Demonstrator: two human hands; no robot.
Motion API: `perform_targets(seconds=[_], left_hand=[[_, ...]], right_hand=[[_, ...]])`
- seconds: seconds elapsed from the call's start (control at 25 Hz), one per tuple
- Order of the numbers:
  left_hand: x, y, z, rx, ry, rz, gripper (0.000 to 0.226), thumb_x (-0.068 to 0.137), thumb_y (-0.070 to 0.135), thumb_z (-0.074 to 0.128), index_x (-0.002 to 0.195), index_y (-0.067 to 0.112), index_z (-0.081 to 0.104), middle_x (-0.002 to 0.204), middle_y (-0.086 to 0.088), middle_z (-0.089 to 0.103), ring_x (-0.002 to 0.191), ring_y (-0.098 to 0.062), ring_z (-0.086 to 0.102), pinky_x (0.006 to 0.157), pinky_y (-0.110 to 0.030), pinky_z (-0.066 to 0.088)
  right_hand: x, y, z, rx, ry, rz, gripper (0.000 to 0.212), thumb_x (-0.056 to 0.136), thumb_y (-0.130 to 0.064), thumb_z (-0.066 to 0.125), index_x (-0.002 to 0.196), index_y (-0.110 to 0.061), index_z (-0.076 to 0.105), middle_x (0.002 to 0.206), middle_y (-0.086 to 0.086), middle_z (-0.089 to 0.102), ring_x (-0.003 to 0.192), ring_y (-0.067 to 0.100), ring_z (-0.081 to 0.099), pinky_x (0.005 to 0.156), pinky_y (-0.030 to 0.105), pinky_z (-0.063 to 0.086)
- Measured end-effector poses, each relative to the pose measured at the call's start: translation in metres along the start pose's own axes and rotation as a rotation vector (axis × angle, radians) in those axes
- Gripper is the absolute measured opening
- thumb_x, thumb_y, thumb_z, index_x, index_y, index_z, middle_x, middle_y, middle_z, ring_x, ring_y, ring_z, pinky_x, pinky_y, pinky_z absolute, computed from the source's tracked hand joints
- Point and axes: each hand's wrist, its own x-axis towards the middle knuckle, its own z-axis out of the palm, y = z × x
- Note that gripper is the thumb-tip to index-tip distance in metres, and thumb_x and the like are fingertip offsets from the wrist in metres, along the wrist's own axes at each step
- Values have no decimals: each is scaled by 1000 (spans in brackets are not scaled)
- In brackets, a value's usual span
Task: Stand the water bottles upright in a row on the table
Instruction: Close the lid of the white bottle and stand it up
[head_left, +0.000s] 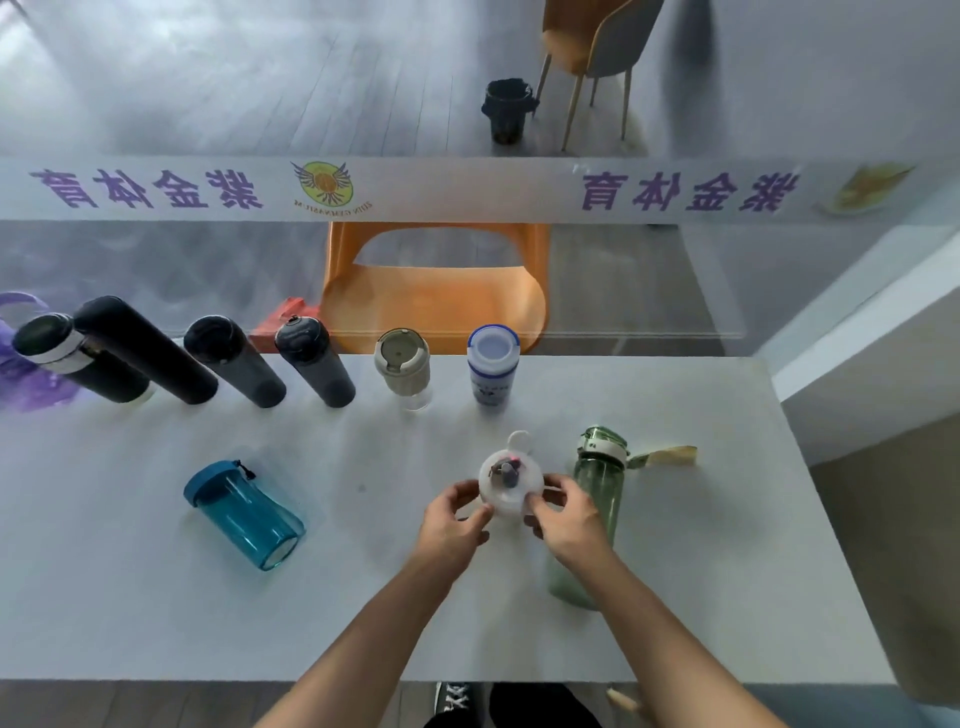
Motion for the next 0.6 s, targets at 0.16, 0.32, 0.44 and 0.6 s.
perform_targets(seconds=[0.16,0.32,0.44,0.6], left_hand=[[-1,8,13,-20,-45,-39,26,95,11,57,121,11,59,121,-8,64,94,-17,63,85,-39,57],[11,27,38,-26,-41,-34,23,96,7,52,118,13,57,115,-4,64,88,-16,61,87,-41,55],[28,43,63,-27,-9,-34,23,96,8,51,118,12,56,108,-3,64,87,-17,59,89,-42,54],[52,67,94,-4,15,-25,27,96,5,47,121,14,51,113,-1,60,92,-18,59,91,-43,55]], right_hand=[[2,-3,-6,55,43,-9,26,88,-34,66,113,-30,60,107,3,73,94,26,72,87,49,58],[23,-16,-27,76,31,-15,22,95,-30,61,116,-26,58,96,3,72,83,25,73,83,50,59],[50,-25,-49,2,14,-48,32,97,-31,58,127,-19,58,108,8,72,96,27,69,88,41,55],[90,-44,-83,-99,10,-100,36,99,-34,55,131,-18,57,119,11,70,104,30,66,89,38,52]])
